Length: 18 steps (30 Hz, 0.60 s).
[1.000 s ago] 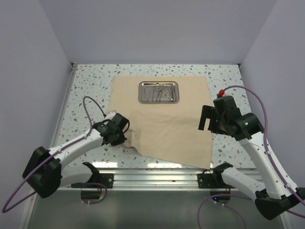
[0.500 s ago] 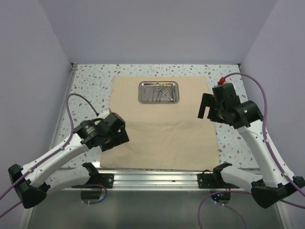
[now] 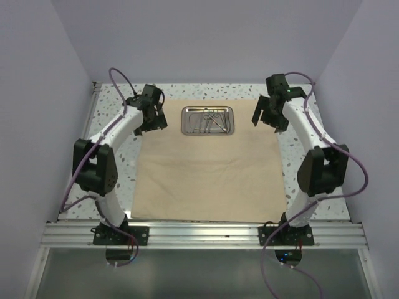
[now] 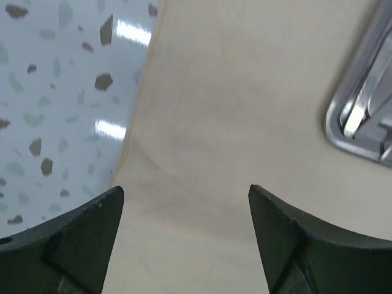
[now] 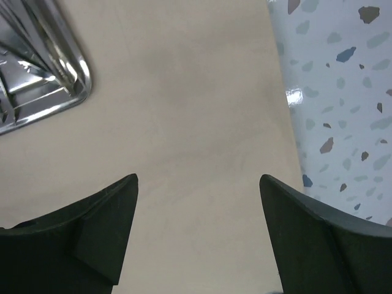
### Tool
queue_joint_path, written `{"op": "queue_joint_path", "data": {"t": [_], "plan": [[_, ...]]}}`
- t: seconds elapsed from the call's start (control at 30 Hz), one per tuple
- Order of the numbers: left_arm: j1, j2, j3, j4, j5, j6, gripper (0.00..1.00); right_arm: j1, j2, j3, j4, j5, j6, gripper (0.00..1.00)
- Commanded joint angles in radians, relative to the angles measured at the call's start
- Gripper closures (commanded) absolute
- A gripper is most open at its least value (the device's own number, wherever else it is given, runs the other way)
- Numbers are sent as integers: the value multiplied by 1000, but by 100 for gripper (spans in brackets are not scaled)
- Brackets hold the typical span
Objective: Open and lay out the surgical kit
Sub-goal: Smooth out the surgical kit at the center of the board.
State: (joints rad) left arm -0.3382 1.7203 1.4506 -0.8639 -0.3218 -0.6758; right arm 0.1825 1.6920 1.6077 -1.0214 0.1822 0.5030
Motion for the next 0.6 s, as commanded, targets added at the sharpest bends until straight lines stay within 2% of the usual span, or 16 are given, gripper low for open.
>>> {"op": "queue_joint_path", "data": {"t": [0.0,0.1,0.27,0.33,0.43,0.5,0.53,0.57], "plan": [[96,169,152,209,69,189,15,-40,181,200,66,-23,-37,18],[137,350,304,255,110,223,16,-74,350,366,84,-38,-27,30],[166,596,586,218,145,258,22,-84,613,645,38,-53,-1,46],[172,680,654,207,159,259,23,-84,736,771,-6,-55,11,46],[202,746,688,190,167,242,23,-86,820,879,-51,-24,9,45],[229,737,651,219,165,245,23,-94,847,871,-40,22,6,37],[238,730,631,242,173,254,22,-98,847,861,-31,31,2,32],[258,720,601,279,188,257,22,-116,842,847,-20,39,0,16]]}}
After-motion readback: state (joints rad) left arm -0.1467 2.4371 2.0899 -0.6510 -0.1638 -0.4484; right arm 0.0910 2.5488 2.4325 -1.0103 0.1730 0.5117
